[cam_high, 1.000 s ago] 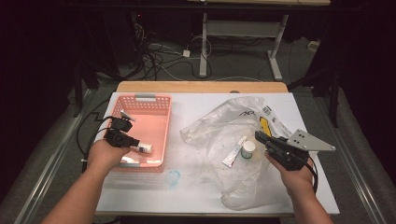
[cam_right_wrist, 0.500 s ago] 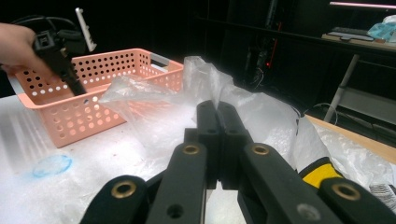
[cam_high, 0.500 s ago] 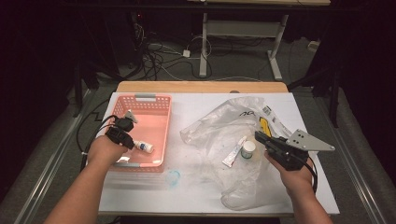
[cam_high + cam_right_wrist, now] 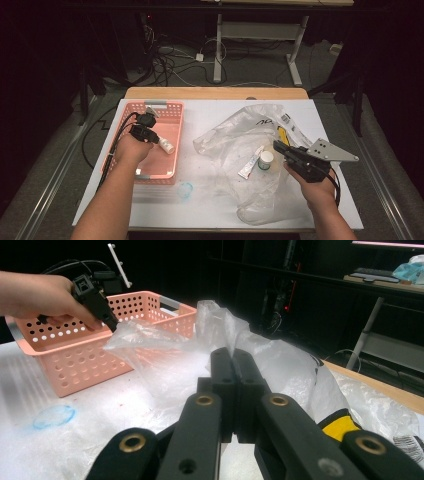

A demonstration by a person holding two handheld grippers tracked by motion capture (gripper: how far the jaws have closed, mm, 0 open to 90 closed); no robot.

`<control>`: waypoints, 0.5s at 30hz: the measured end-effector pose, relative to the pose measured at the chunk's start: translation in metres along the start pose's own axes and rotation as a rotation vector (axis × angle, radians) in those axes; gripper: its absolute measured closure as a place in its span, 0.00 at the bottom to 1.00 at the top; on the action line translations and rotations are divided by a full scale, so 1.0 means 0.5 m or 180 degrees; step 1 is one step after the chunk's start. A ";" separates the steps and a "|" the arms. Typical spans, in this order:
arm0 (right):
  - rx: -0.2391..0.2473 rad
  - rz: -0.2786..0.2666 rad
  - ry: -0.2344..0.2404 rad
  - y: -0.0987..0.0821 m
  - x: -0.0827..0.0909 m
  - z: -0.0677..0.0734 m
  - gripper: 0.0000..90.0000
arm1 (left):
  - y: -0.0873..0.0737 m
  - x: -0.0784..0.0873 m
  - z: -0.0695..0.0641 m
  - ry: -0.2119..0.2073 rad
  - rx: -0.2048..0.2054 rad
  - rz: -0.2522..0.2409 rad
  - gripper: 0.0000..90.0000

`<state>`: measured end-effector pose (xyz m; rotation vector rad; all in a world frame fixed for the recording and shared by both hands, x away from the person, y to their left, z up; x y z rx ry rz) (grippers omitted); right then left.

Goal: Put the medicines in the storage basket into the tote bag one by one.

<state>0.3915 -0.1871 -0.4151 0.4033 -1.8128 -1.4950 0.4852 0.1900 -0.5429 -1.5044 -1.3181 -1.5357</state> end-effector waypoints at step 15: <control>0.0026 0.0018 0.0008 -0.001 -0.003 0.005 1.00 | 0.031 0.033 -0.022 -0.0261 0.0249 -0.0479 0.59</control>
Point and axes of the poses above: each handheld gripper's, and its own axes: x roughly backward along the jaws, y roughly out of its top, z roughly to its left, the point moved 10 cm from there along -x, roughly forward along the jaws, and after that the axes turned 4 degrees about z, right-handed, at the moved point
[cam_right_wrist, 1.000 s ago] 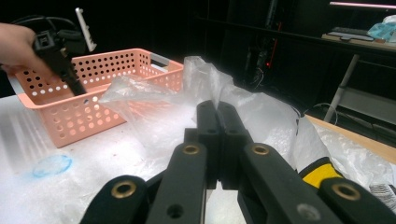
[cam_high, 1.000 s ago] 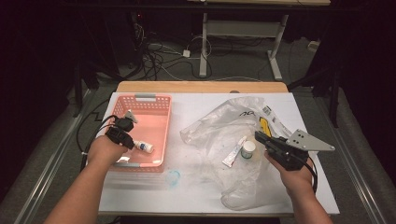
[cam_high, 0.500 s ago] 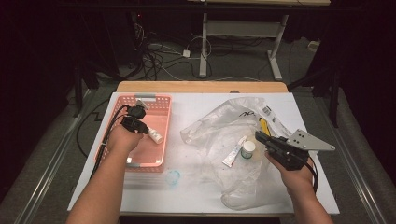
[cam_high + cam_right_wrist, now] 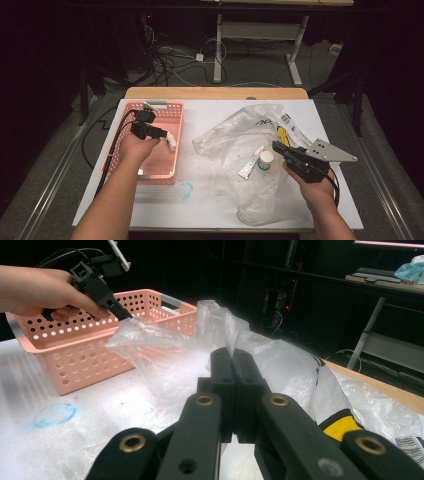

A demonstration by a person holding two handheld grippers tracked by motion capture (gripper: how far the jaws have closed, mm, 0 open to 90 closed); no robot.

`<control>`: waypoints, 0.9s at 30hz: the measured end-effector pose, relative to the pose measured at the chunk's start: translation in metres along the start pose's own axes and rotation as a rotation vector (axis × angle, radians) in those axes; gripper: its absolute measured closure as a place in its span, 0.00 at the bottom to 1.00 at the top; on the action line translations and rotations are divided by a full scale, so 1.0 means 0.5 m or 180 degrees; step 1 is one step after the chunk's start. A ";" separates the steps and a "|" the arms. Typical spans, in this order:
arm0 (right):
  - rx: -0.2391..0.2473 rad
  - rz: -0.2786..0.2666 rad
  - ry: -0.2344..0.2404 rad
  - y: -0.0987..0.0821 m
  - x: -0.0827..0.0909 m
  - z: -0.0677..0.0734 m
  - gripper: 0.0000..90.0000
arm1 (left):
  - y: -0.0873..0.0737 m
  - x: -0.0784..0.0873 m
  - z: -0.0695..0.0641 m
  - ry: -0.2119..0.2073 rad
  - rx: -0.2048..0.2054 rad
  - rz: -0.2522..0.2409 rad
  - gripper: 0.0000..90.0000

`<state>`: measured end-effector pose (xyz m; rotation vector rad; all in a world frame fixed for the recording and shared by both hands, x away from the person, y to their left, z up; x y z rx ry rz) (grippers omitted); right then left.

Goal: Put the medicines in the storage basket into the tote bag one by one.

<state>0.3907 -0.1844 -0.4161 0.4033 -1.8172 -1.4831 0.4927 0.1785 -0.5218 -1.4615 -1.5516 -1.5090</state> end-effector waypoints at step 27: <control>0.0005 -0.0013 -0.0012 0.001 0.004 -0.002 1.00 | -0.038 -0.071 -0.021 0.0232 -0.0143 0.0544 0.63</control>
Point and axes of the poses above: each handheld gripper's, and its own axes: x roughly backward along the jaws, y roughly out of its top, z roughly to its left, the point moved 10 cm from there along -x, roughly forward along the jaws, and after that the axes turned 4 degrees about z, right-handed, at the moved point
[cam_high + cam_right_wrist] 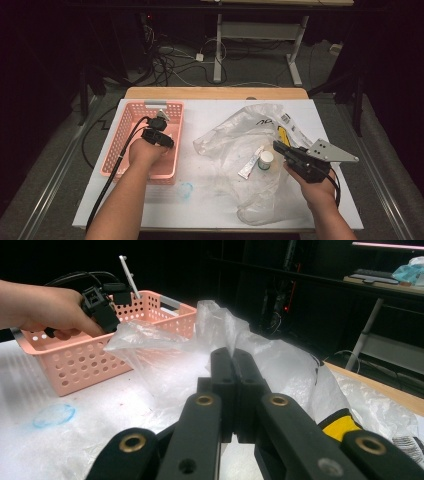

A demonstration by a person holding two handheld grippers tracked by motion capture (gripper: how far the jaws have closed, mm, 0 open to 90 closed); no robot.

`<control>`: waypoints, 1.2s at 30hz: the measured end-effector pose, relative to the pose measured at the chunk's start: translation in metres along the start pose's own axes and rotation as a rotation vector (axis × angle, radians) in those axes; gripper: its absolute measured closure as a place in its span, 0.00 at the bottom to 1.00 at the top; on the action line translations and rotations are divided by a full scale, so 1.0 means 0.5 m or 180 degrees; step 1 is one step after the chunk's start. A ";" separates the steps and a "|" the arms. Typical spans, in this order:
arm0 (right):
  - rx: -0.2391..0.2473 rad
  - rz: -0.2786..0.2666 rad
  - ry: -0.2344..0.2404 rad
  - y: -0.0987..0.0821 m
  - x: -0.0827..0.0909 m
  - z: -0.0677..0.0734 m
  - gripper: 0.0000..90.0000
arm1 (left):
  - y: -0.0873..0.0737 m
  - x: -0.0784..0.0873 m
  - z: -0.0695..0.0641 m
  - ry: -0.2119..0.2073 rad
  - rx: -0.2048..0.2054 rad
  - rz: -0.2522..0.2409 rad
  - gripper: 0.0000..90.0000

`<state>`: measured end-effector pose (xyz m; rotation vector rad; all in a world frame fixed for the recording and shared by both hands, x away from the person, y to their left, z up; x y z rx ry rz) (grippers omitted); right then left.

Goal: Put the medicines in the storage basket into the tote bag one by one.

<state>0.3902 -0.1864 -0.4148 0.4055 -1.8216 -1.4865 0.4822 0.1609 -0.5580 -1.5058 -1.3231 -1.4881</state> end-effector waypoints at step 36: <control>-0.0001 0.0013 0.0012 0.000 -0.001 0.006 1.00 | -0.108 0.153 -0.011 -0.0215 -0.0295 -0.0801 0.64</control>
Point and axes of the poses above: each handheld gripper's, and its own axes: x roughly backward along the jaws, y roughly out of its top, z roughly to its left, the point moved 10 cm from there along -x, roughly forward along the jaws, and after that the axes turned 4 degrees about z, right-handed, at the moved point
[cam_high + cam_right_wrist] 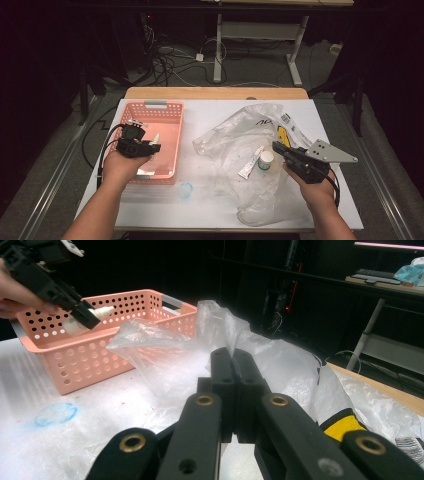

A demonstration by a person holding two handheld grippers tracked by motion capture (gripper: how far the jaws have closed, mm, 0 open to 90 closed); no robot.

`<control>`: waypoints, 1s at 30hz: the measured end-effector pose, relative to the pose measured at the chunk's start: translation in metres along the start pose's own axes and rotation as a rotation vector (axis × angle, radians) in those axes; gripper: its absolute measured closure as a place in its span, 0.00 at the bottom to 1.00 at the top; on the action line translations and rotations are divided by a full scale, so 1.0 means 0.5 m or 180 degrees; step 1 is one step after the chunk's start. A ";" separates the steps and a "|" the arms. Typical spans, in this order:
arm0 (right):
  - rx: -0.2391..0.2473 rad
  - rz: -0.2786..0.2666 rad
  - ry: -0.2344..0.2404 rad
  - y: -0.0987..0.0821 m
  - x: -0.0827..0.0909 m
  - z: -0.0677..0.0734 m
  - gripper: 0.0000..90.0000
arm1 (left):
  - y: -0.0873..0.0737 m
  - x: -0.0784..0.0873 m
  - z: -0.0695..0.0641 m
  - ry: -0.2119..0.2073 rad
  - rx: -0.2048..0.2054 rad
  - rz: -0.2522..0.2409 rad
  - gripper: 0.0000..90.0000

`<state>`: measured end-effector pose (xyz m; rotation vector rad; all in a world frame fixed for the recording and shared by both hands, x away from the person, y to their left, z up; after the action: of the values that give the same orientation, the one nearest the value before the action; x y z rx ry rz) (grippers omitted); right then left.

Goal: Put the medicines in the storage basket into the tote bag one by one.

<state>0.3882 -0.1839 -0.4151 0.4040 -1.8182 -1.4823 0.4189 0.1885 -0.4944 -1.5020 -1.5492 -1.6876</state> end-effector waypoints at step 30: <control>0.0050 0.0067 0.0003 -0.011 -0.011 0.006 1.00 | -0.028 0.032 -0.086 -0.0247 -0.0187 -0.0842 0.64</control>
<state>0.3884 -0.1798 -0.4224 0.3921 -1.8292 -1.4540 0.3835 0.1603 -0.4788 -1.4591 -1.8220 -1.8515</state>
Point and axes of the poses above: each handheld gripper's, and its own axes: x roughly backward along the jaws, y roughly out of its top, z roughly to its left, the point moved 10 cm from there along -x, roughly forward along the jaws, and after that the axes turned 4 degrees about z, right-handed, at the moved point
